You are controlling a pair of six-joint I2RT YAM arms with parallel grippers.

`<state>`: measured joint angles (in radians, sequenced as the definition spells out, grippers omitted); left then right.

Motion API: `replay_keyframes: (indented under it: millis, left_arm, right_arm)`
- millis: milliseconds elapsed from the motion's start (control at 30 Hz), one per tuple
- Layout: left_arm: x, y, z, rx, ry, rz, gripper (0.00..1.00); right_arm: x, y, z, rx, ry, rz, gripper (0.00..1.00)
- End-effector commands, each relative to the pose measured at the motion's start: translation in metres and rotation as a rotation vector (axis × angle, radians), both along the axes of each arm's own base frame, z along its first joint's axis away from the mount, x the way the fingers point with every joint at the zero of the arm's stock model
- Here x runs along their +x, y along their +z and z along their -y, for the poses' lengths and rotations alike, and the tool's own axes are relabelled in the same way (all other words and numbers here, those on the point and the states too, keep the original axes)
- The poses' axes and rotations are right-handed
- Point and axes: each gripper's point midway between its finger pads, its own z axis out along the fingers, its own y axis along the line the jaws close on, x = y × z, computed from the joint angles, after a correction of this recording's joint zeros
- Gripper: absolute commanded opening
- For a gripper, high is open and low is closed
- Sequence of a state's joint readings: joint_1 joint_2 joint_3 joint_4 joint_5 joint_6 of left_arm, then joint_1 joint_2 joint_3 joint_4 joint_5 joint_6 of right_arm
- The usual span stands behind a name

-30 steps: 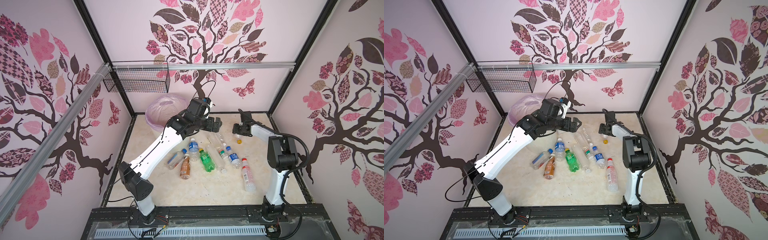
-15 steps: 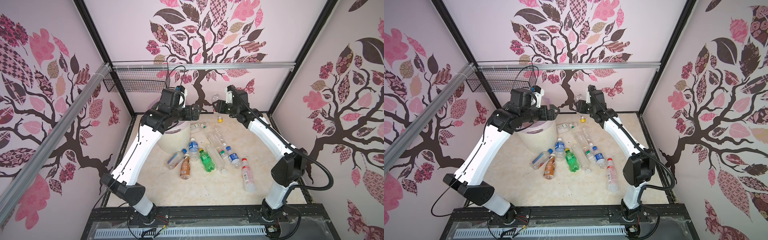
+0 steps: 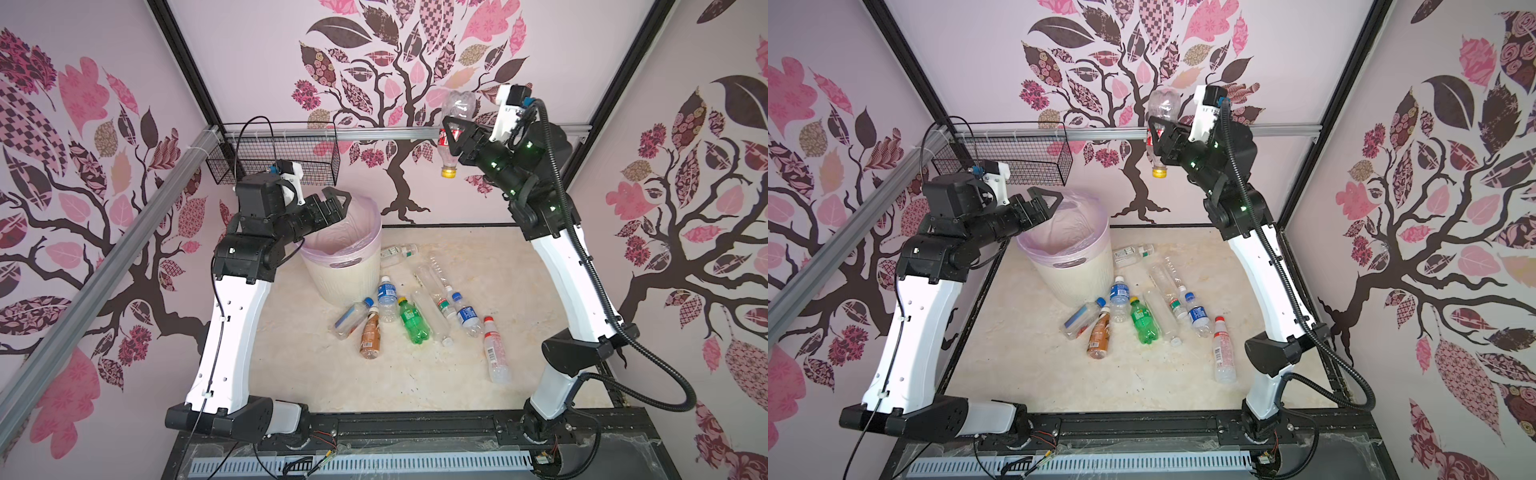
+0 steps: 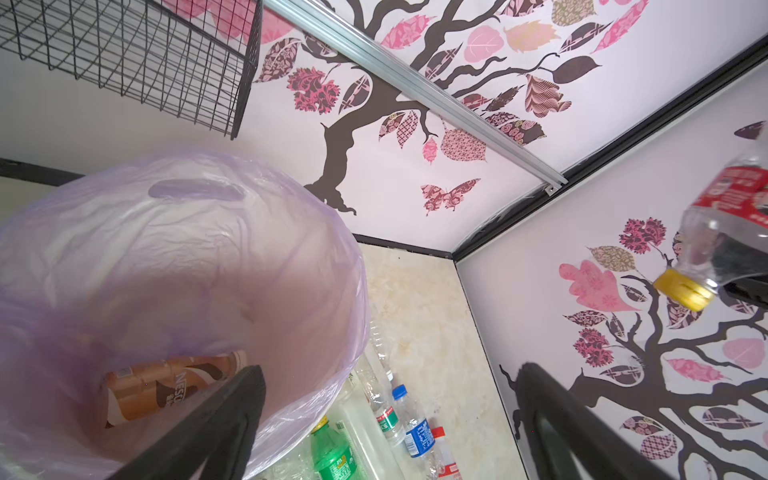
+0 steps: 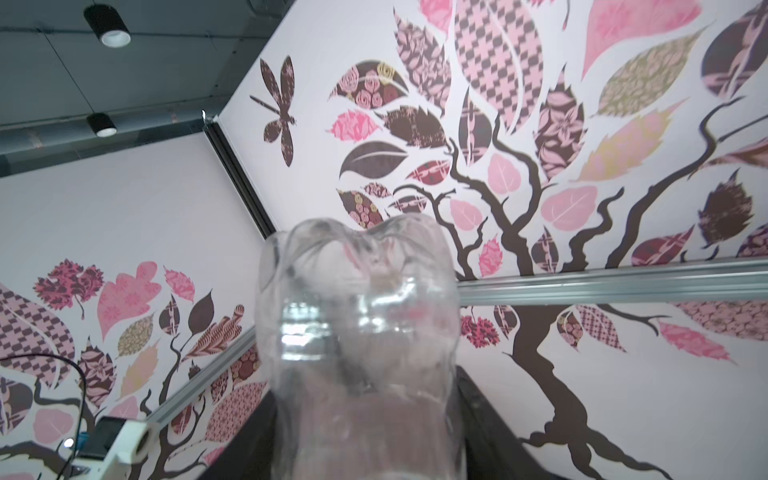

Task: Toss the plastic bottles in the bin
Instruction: 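Lift the red-label bottle with the right gripper over the bin and release it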

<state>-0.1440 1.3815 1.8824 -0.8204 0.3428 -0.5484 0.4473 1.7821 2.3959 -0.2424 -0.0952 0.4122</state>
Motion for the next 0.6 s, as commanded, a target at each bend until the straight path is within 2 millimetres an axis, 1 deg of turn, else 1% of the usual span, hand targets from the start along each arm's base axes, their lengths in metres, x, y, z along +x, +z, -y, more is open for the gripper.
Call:
replay_keyframes:
  millis: [0,33,100,133,200,233,267,300,333,367,400,467,500,533,567]
  left_arm:
    - [-0.006,0.011,0.0,-0.06,-0.016,0.027,0.98]
    - [-0.007,0.013,-0.002,-0.063,-0.009,0.031,0.98]
    - [-0.009,0.014,-0.004,-0.068,-0.004,0.036,0.98]
    - [-0.009,0.014,-0.005,-0.07,-0.002,0.037,0.98]
    - [-0.01,0.012,-0.007,-0.068,0.001,0.033,0.98]
    - [-0.01,0.011,-0.008,-0.067,0.005,0.032,0.98]
    - [-0.011,0.01,-0.011,-0.066,0.012,0.03,0.98]
    - [-0.011,0.008,-0.013,-0.067,0.018,0.027,0.98]
    - [-0.011,0.005,-0.015,-0.068,0.024,0.021,0.98]
    - [-0.012,0.003,-0.018,-0.069,0.032,0.018,0.98]
    - [-0.012,0.001,-0.021,-0.068,0.04,0.015,0.98]
    - [-0.013,-0.005,-0.026,-0.064,0.057,0.005,0.98]
    - [-0.013,-0.007,-0.027,-0.061,0.06,0.003,0.98]
    - [-0.014,-0.008,-0.028,-0.056,0.066,0.002,0.98]
    - [-0.014,-0.01,-0.029,-0.05,0.071,0.0,0.98]
  right_arm:
    - [-0.023,0.044,0.031,0.079,-0.103,0.125,0.48]
    - [-0.025,0.048,0.033,0.096,-0.108,0.137,0.48]
    - [-0.02,0.047,0.028,0.121,-0.082,0.132,0.48]
    - [-0.014,0.043,0.021,0.13,-0.053,0.113,0.48]
    - [0.004,0.024,0.002,0.144,0.015,0.043,0.47]
    - [0.017,0.008,-0.014,0.146,0.06,-0.01,0.47]
    - [0.029,-0.014,-0.033,0.133,0.099,-0.065,0.47]
    - [0.036,-0.031,-0.052,0.107,0.128,-0.103,0.48]
    - [0.044,-0.058,-0.08,0.058,0.152,-0.147,0.5]
    - [0.046,-0.075,-0.099,0.022,0.167,-0.173,0.52]
    - [0.046,-0.095,-0.124,-0.02,0.2,-0.2,0.54]
    - [0.041,-0.127,-0.165,-0.072,0.274,-0.244,0.58]
    - [0.038,-0.135,-0.179,-0.085,0.3,-0.256,0.58]
    - [0.036,-0.143,-0.191,-0.097,0.327,-0.266,0.6]
    - [0.035,-0.147,-0.198,-0.102,0.344,-0.272,0.63]
